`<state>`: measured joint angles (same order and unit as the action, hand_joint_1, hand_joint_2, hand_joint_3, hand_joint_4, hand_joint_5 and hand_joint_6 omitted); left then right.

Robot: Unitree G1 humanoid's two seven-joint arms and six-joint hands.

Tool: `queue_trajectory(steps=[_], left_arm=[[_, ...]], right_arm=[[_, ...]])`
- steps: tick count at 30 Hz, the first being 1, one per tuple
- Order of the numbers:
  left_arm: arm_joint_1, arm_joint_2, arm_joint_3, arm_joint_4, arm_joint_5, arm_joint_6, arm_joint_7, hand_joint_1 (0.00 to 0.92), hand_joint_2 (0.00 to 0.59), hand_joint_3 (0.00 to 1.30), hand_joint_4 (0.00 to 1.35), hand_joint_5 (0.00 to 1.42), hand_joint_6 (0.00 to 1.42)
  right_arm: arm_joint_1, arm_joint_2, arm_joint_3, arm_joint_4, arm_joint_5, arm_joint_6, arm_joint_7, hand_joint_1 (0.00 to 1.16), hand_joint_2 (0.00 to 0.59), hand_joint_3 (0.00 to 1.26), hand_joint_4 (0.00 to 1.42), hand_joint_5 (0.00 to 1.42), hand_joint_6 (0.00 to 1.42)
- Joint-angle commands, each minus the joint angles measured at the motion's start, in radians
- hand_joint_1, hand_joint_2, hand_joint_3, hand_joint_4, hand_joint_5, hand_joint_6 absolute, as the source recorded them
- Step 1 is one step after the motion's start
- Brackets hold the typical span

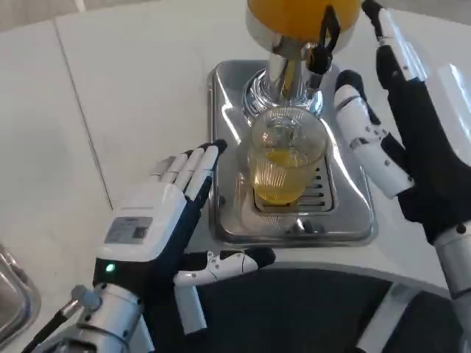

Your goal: Grasp the cup under the faucet to collect the drink, then remove the cup.

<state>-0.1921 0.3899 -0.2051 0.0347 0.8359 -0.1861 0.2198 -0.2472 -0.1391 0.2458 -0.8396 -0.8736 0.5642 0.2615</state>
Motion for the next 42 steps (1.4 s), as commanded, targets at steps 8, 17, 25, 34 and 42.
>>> queue_trajectory(steps=[8,17,25,34,42], left_arm=[[-0.054,-0.031,-0.036,0.070,0.001,0.006,0.053,0.008,0.036,0.00,0.00,0.05,0.07],[-0.131,-0.065,-0.018,0.147,-0.061,0.025,0.063,0.080,0.033,0.00,0.00,0.15,0.17],[-0.206,-0.048,-0.016,0.231,-0.162,-0.068,0.042,0.188,0.032,0.00,0.00,0.15,0.18],[-0.236,-0.055,-0.001,0.318,-0.344,-0.229,-0.039,0.292,0.030,0.00,0.00,0.19,0.23],[-0.270,-0.108,-0.003,0.388,-0.340,-0.231,0.001,0.369,0.040,0.00,0.00,0.18,0.21]], right_arm=[[0.183,-0.163,-0.099,-0.102,0.078,-0.205,0.118,0.00,0.586,0.00,0.00,0.00,0.00],[0.311,-0.193,-0.151,-0.169,0.151,-0.320,0.136,0.01,0.586,0.00,0.00,0.00,0.00],[0.395,-0.192,-0.219,-0.208,0.192,-0.374,0.142,0.02,0.583,0.00,0.00,0.00,0.00],[0.389,-0.165,-0.254,-0.208,0.190,-0.376,0.165,0.03,0.558,0.00,0.00,0.00,0.00],[0.395,-0.107,-0.268,-0.208,0.180,-0.423,0.184,0.04,0.542,0.00,0.00,0.00,0.00]])
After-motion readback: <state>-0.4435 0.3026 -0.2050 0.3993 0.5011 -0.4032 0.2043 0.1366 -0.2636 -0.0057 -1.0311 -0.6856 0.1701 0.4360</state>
